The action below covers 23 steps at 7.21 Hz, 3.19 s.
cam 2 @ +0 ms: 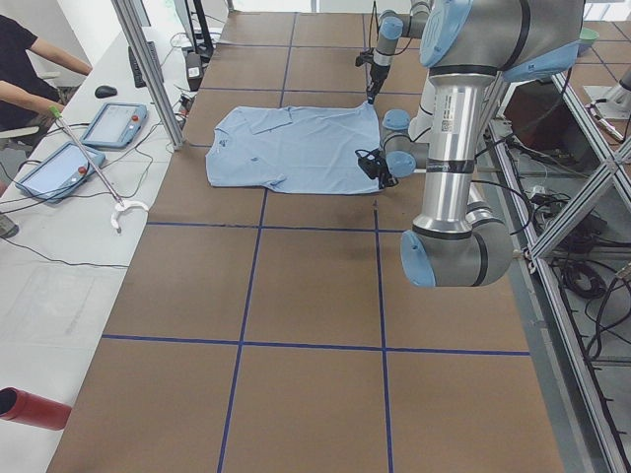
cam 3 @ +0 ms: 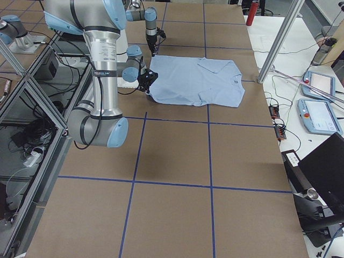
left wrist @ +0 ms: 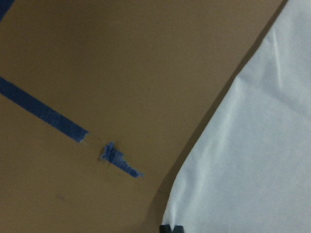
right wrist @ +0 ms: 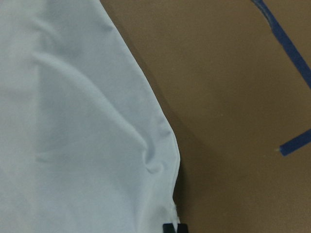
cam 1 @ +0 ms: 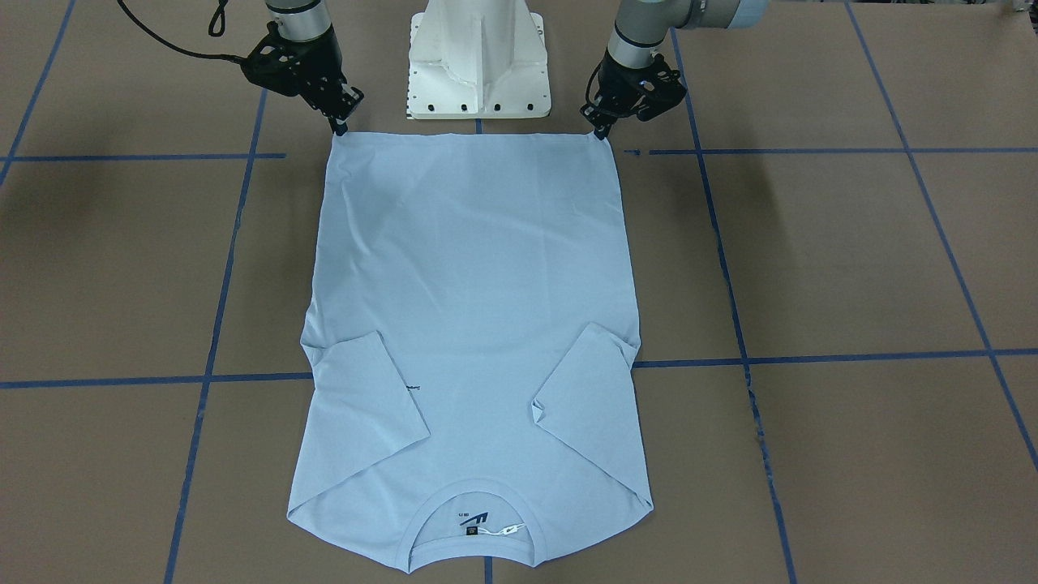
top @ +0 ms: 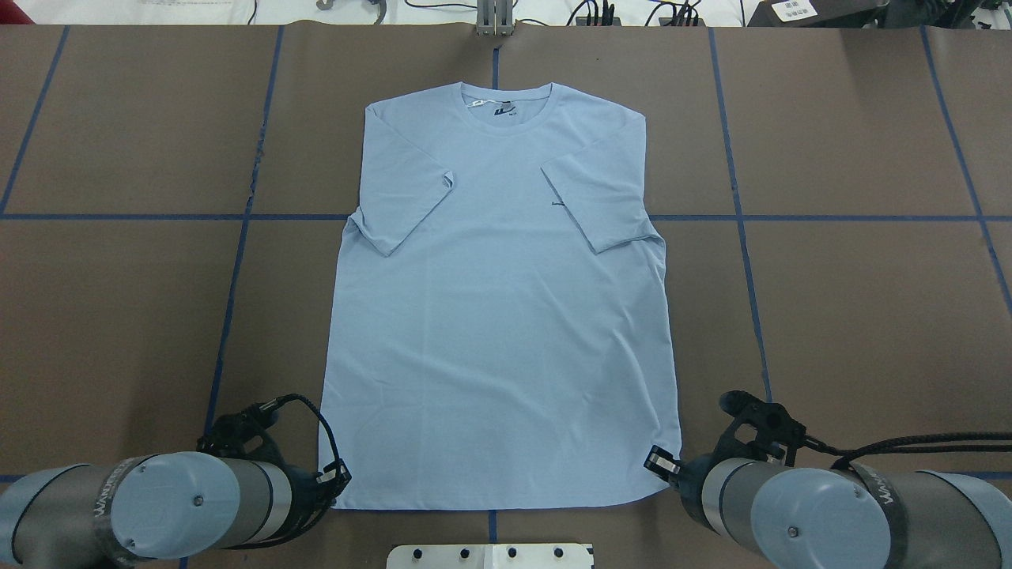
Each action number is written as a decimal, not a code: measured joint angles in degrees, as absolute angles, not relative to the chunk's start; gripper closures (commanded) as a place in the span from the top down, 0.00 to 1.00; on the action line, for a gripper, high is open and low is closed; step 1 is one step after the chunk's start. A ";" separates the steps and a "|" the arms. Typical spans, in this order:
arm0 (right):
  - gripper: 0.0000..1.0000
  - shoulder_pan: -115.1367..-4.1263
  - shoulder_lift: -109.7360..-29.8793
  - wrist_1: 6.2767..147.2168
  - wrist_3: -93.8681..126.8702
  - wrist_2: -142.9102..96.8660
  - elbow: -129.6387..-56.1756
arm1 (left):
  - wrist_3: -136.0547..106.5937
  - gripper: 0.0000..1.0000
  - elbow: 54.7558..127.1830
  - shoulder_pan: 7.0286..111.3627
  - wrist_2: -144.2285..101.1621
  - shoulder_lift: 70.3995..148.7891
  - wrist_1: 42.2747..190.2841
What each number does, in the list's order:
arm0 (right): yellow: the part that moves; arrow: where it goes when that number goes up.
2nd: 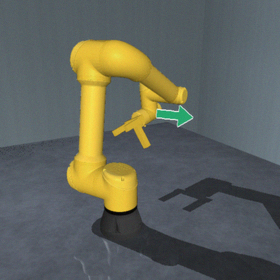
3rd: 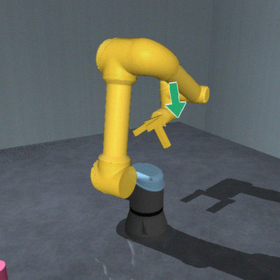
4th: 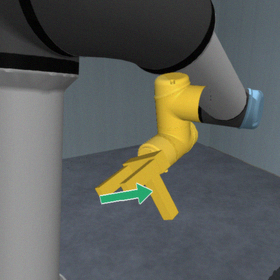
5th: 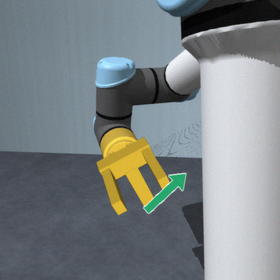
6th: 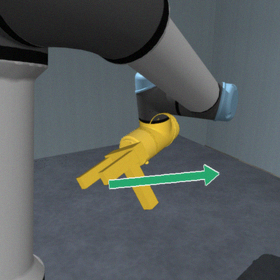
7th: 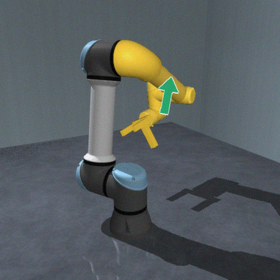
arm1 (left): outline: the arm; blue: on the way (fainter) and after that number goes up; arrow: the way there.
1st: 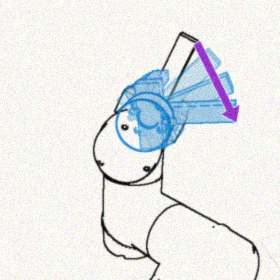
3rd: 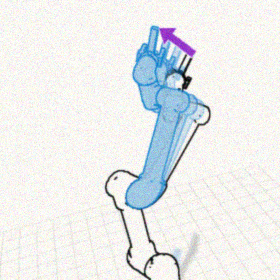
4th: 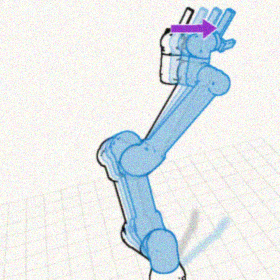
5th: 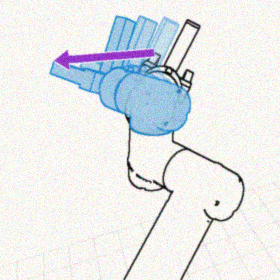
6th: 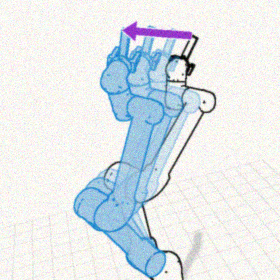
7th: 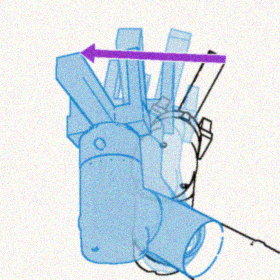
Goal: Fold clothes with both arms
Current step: 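Lift the hem with both grippers and fold it toward the collar, then release the hem with both grippers and move the right gripper to the shirt's side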
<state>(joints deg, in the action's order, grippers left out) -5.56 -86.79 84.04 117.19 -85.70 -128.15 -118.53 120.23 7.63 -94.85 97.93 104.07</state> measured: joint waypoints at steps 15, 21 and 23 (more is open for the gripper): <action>0.00 -45.27 -45.64 74.75 75.43 -96.09 -70.42 | -90.81 0.00 82.53 41.88 -92.95 125.81 113.55; 0.27 -44.96 -43.30 70.86 75.82 -93.28 -63.46 | -87.47 0.33 73.77 43.15 -92.01 127.48 120.57; 0.48 -44.81 -44.14 69.55 76.15 -93.18 -63.63 | -87.13 0.33 73.61 43.16 -92.08 127.59 120.80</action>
